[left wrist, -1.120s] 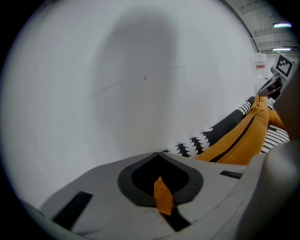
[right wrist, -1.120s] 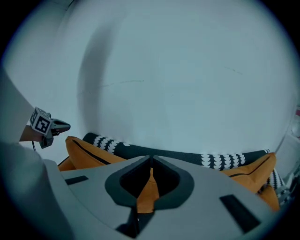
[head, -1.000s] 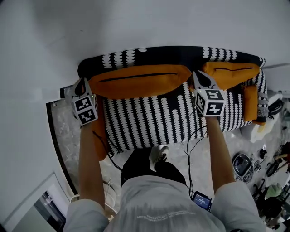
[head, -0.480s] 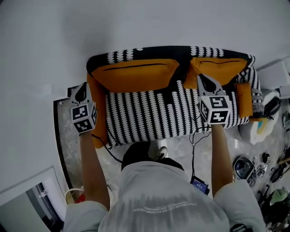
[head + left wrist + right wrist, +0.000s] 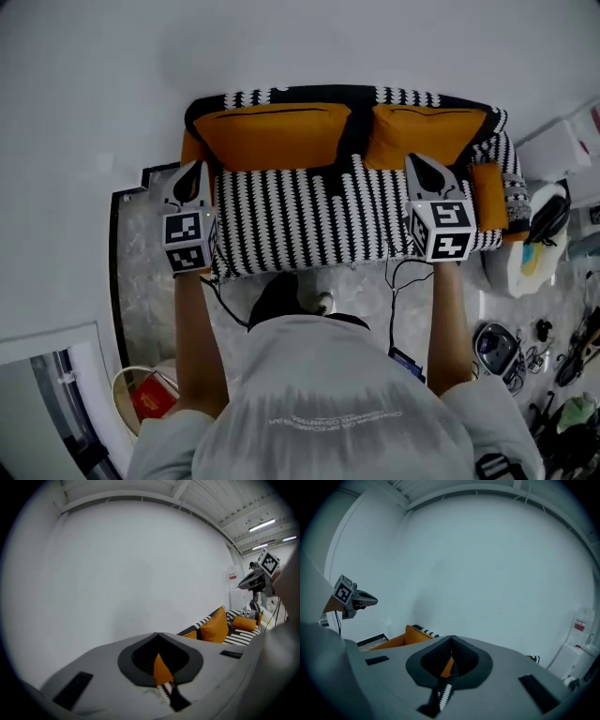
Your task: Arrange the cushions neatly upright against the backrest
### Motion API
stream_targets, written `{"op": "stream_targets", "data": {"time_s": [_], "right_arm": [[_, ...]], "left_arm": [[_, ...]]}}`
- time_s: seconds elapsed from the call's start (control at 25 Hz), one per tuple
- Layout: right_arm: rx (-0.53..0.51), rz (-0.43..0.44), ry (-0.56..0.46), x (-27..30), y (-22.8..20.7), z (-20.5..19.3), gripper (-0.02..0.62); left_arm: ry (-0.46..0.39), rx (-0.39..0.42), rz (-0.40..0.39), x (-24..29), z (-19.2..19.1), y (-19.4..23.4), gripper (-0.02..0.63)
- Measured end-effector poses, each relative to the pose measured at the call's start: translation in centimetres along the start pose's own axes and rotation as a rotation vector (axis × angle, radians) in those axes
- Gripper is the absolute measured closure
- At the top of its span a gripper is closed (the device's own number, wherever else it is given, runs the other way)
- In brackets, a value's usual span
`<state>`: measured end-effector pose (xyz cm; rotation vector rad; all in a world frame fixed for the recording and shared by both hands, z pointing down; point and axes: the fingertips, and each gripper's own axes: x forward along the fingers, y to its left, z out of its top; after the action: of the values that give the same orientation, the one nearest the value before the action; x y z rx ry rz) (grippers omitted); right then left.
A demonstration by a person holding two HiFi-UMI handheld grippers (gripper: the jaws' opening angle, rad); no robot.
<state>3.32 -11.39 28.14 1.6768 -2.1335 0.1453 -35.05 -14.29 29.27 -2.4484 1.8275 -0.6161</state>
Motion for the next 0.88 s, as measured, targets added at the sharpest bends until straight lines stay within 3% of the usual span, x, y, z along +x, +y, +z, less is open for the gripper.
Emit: {"op": "stream_targets", "data": {"time_s": [0.4, 0.88], "right_arm": [[0.002, 0.072, -0.099, -9.7, 4.6, 1.4, 0.592], [-0.035, 0.118, -0.177, -13.8, 9.2, 4.4, 0.592]], "left_arm": [[-0.064, -0.039, 0.030, -10.7, 2.3, -3.8, 0.589], [-0.182, 0.002, -0.049, -15.9, 6.0, -6.8, 0.589]]}}
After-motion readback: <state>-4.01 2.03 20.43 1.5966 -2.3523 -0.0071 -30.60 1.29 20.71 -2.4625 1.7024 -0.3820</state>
